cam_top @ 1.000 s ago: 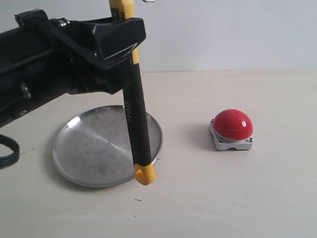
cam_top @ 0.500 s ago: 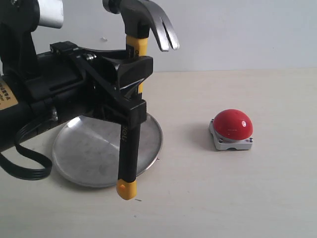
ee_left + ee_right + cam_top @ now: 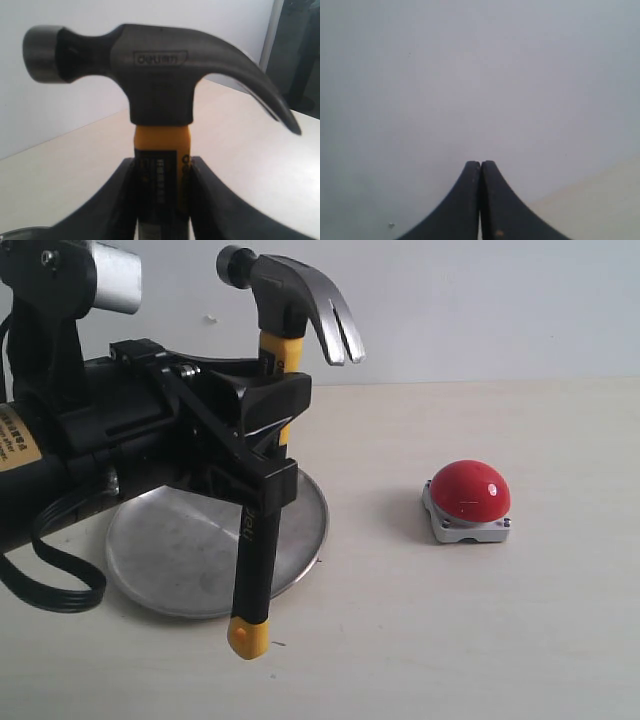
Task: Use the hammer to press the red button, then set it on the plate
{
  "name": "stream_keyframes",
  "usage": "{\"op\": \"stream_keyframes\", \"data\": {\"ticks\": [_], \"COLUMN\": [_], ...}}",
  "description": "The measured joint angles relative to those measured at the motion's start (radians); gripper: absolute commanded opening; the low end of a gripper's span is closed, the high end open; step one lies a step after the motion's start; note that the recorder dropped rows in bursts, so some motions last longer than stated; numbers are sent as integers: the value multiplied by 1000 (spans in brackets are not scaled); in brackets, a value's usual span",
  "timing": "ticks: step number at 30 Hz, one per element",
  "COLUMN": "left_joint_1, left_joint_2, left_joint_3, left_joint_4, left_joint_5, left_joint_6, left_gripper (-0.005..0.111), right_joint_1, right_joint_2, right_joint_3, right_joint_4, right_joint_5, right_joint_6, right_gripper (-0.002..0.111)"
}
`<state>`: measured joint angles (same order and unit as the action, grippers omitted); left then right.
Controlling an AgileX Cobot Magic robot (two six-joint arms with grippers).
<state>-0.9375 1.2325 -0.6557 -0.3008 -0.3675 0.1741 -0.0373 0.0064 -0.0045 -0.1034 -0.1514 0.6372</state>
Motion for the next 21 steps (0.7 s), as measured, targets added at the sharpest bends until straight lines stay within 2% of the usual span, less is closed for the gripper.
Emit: {"op": "stream_keyframes", "data": {"ticks": [2, 6, 9, 12, 15, 18, 21], "left_joint_1": [0, 0, 0, 0, 0, 0, 0], "left_joint_2": [0, 0, 0, 0, 0, 0, 0], "left_joint_3": [0, 0, 0, 0, 0, 0, 0], "left_joint_4": [0, 1, 1, 2, 2, 2, 2], "left_joint_5": [0, 0, 0, 0, 0, 2, 2], "left_joint_6": [0, 0, 0, 0, 0, 0, 0], "left_gripper": [0, 0, 0, 0, 0, 0, 0], "right_joint_1": [0, 0, 0, 0, 0, 0, 27], "right_joint_2": [0, 0, -2, 15, 99, 236, 373], "right_joint_3": [0, 0, 0, -68, -199, -320, -377], "right_joint_4": [4, 4, -32, -98, -220, -412, -484], "right_joint_5": [17, 17, -135, -180, -98, 66, 205], "right_joint_6": [24, 197, 273, 280, 280, 280, 280], "right_gripper": [0, 0, 0, 0, 0, 0, 0]}}
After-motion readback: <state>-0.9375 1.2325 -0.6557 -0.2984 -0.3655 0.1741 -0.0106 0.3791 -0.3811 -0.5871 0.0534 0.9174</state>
